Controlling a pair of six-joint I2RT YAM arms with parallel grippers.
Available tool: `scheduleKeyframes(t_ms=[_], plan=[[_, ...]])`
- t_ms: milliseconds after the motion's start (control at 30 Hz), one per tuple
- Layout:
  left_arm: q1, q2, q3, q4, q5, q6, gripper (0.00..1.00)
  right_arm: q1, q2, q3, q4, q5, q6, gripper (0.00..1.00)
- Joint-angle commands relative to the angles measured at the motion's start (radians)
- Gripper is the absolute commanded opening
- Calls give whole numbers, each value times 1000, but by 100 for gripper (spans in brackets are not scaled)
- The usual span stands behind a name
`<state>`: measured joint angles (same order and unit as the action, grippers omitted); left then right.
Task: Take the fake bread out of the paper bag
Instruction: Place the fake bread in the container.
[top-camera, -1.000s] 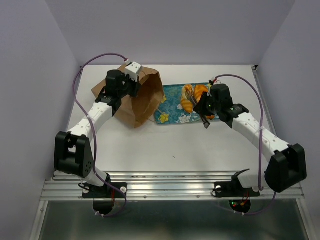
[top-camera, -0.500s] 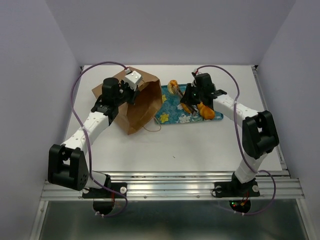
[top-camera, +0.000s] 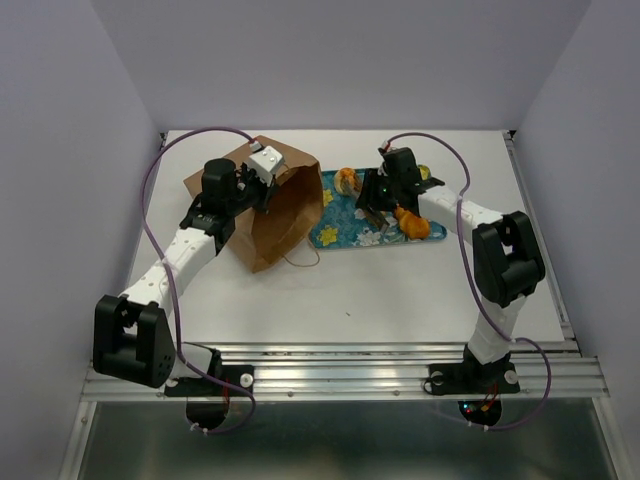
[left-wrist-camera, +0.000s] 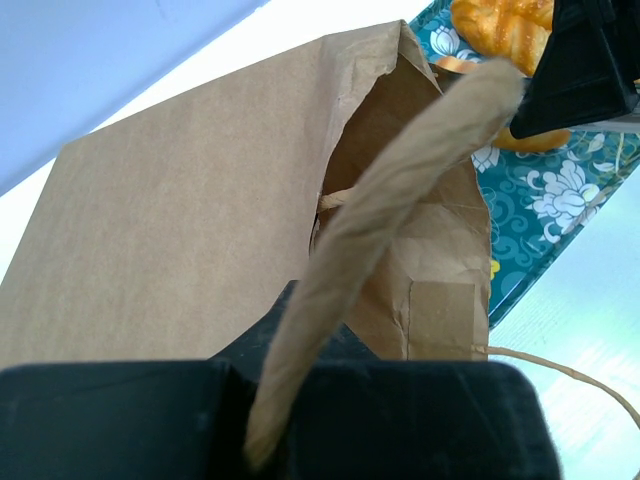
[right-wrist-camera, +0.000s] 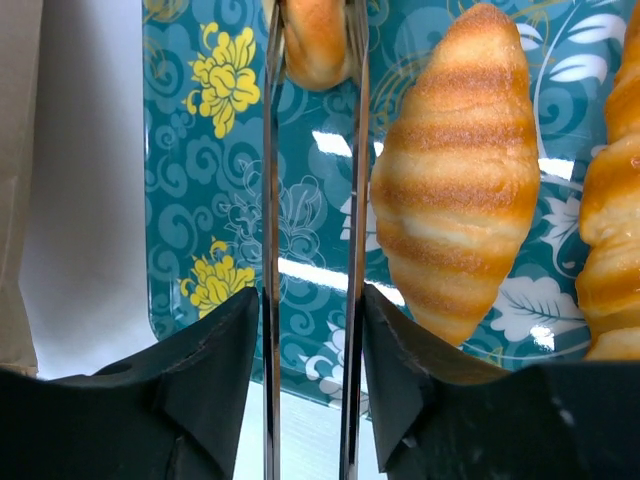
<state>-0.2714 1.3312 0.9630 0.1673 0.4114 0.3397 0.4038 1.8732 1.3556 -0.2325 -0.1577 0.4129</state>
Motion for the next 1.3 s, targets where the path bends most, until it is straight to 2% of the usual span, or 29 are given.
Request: scheduleKeyframes(t_ms=[0, 267, 633, 800, 1067, 1267], plan=[[1, -46, -7, 40, 17, 9, 0, -3, -8, 57, 32, 14, -5, 52], [0, -47, -10, 41, 13, 7, 0, -3, -26, 53, 28, 18, 4, 57], [0, -53, -7, 46, 20, -8, 0, -3, -80, 33, 28, 18, 3, 57], [0, -50, 0, 52, 26, -14, 0, -3, -155, -4, 24, -14, -2, 57], [0, -36, 8, 61, 35, -22, 0, -3, -229, -18, -82, -98, -6, 57], [0, -32, 8, 63, 43, -22, 0, -3, -279, -62, -83, -85, 15, 57]])
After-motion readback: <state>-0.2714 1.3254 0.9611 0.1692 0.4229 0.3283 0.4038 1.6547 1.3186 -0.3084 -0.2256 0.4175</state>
